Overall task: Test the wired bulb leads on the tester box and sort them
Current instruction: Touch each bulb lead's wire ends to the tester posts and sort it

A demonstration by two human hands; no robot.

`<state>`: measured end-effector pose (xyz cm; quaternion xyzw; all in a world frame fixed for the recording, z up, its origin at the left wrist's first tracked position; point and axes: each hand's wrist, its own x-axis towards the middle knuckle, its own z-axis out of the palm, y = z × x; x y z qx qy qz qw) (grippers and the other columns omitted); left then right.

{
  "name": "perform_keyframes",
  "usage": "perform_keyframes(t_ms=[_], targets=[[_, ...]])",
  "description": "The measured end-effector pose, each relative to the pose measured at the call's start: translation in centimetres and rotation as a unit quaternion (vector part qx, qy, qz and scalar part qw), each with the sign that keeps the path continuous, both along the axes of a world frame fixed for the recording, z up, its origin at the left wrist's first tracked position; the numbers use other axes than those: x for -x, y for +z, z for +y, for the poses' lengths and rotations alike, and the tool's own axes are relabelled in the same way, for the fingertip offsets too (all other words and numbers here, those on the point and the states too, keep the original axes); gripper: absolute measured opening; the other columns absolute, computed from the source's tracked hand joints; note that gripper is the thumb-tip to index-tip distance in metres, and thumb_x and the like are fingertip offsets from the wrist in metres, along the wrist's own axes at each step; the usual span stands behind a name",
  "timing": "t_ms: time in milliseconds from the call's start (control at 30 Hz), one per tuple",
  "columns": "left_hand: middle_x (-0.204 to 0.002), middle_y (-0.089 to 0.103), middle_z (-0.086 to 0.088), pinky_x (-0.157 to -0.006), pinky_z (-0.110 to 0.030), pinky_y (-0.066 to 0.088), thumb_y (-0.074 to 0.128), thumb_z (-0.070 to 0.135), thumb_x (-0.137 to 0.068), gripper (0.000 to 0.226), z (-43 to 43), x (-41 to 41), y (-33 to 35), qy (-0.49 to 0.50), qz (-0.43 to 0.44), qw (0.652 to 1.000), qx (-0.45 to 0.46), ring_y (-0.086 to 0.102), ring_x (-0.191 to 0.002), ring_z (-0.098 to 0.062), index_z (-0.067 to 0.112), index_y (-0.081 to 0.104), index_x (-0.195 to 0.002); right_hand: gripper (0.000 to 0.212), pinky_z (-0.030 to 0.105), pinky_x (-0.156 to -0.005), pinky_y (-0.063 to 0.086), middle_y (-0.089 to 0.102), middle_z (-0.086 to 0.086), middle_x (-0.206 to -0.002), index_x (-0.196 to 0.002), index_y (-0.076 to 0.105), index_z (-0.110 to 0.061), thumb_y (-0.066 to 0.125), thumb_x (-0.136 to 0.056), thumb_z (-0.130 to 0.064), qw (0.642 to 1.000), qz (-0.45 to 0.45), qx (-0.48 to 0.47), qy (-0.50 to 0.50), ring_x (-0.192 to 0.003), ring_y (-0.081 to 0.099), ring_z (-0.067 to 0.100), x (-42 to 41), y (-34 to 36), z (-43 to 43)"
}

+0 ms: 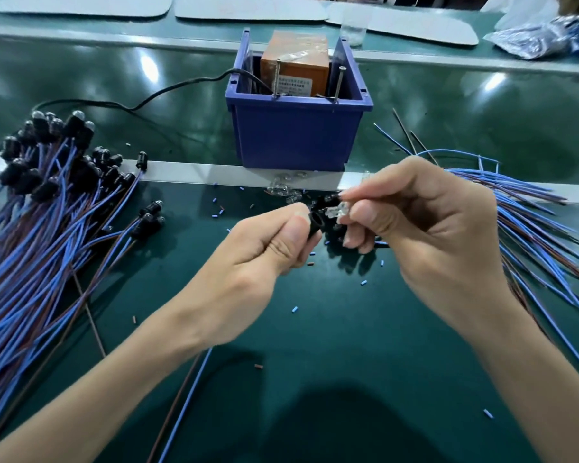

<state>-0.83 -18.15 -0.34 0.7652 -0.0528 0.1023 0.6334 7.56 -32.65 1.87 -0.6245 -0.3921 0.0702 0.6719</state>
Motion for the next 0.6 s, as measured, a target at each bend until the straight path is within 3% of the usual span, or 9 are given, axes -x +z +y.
perform_keyframes(t_ms=[167, 333, 433, 533, 600], targets=[[-0.062, 0.035, 0.015, -0.054, -0.011, 0.028, 0.044, 0.041, -0.095, 0.037, -0.2, 0.1, -0.1, -0.014, 0.017, 0.999, 0.029, 0.030, -0.055, -0.003, 0.018, 0.039, -0.067, 0.013, 0.015, -0.053, 0.047, 0.064, -0.005, -0.066, -0.080, 0.063, -0.016, 0.064, -0.082, -0.003, 0.996, -0.076, 0.045, -0.009, -0.053, 0.060, 0.005, 0.1, 0.0, 0.0], [-0.063, 0.034, 0.015, -0.055, -0.014, 0.027, 0.040, 0.040, -0.097, 0.040, -0.6, 0.3, -0.5, 0.004, 0.007, 1.000, -0.024, 0.029, -0.057, -0.004, 0.013, 0.038, -0.068, 0.007, 0.020, -0.048, 0.047, 0.062, -0.006, -0.062, -0.075, 0.065, -0.005, 0.065, -0.082, -0.006, 0.983, -0.137, 0.115, -0.028, -0.049, 0.060, 0.007, -0.1, 0.3, -0.4], [-0.065, 0.030, 0.008, -0.053, -0.030, 0.027, 0.035, 0.045, -0.093, 0.048, -1.3, 0.5, -0.9, 0.034, -0.003, 0.996, -0.081, 0.027, -0.060, -0.011, 0.001, 0.041, -0.075, 0.009, 0.026, -0.045, 0.050, 0.061, -0.013, -0.059, -0.073, 0.066, -0.001, 0.066, -0.081, -0.006, 0.983, -0.119, 0.137, -0.025, -0.047, 0.061, 0.007, -0.4, 0.2, -0.4], [-0.064, 0.028, 0.008, -0.054, -0.040, 0.026, 0.031, 0.048, -0.093, 0.038, -1.7, 0.5, -1.0, 0.062, -0.004, 0.994, -0.092, 0.026, -0.060, -0.016, 0.017, 0.036, -0.070, 0.009, 0.024, -0.046, 0.049, 0.061, -0.006, -0.058, -0.074, 0.065, 0.002, 0.065, -0.080, -0.005, 0.987, -0.103, 0.124, -0.030, -0.047, 0.060, 0.008, -0.3, -0.5, -0.1], [-0.063, 0.029, 0.007, -0.053, -0.042, 0.027, 0.029, 0.048, -0.093, 0.039, -1.6, 0.5, -1.2, 0.061, 0.002, 0.993, -0.098, 0.026, -0.060, -0.017, 0.018, 0.038, -0.071, 0.009, 0.019, -0.047, 0.046, 0.061, -0.005, -0.058, -0.071, 0.063, -0.003, 0.064, -0.080, -0.005, 0.991, -0.064, 0.111, -0.038, -0.046, 0.057, 0.007, 0.0, -1.1, 0.2]])
